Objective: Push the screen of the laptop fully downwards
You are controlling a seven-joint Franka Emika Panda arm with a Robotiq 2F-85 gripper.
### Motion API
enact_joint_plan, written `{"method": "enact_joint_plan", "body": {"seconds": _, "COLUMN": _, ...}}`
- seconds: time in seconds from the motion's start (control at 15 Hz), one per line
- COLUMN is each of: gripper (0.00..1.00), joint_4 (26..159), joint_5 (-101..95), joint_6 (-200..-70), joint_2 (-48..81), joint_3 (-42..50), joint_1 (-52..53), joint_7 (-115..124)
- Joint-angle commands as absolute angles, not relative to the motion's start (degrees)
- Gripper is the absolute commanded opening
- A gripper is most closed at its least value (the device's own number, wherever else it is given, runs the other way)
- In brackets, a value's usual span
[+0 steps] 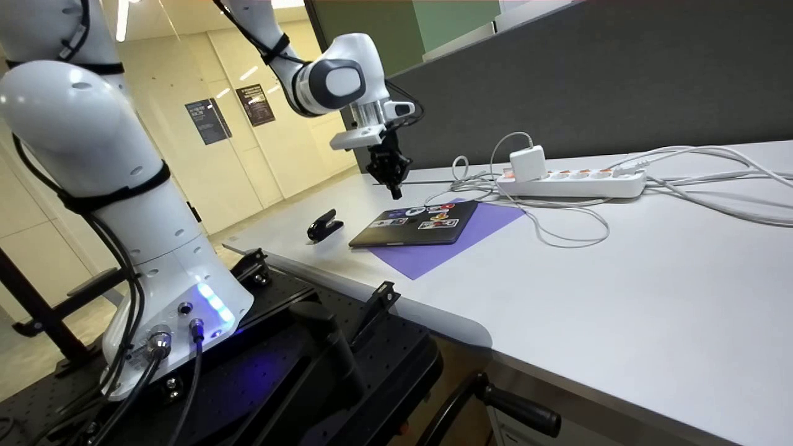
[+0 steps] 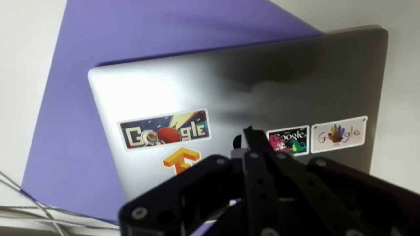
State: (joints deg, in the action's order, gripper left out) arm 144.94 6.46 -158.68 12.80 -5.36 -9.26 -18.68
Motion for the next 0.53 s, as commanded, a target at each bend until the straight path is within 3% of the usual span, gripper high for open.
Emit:
{"method": "enact_joint_plan", "body": {"seconds": 0.0, "gripper": 0.00, "joint_4": 146.49, "joint_5": 5.74, "joint_6": -153.52, "joint_2": 5.32, "joint_3": -3.83, "joint_1": -6.97, "joint_7": -16.44}}
{"method": "enact_joint_plan", "body": {"seconds": 0.07, "gripper": 0.26, "joint_4": 146.24, "joint_5": 6.38, "joint_6": -152.03, "joint_2": 4.42, "joint_3": -3.73, "joint_1": -6.66, "joint_7": -17.30}}
{"method": "enact_joint_plan", "body": {"seconds": 0.13, "gripper": 0.27, "joint_4": 146.05, "joint_5": 6.86, "joint_6": -150.78, "joint_2": 3.71, "joint_3": -3.51, "joint_1": -6.27, "joint_7": -17.78}}
{"method": "enact_joint_plan", "body": {"seconds": 0.47, "gripper": 0.60, "joint_4": 145.81, "joint_5": 8.96, "joint_6": -146.94, "joint_2": 2.25, "joint_3": -2.55, "joint_1": -4.84, "joint_7": -19.59}}
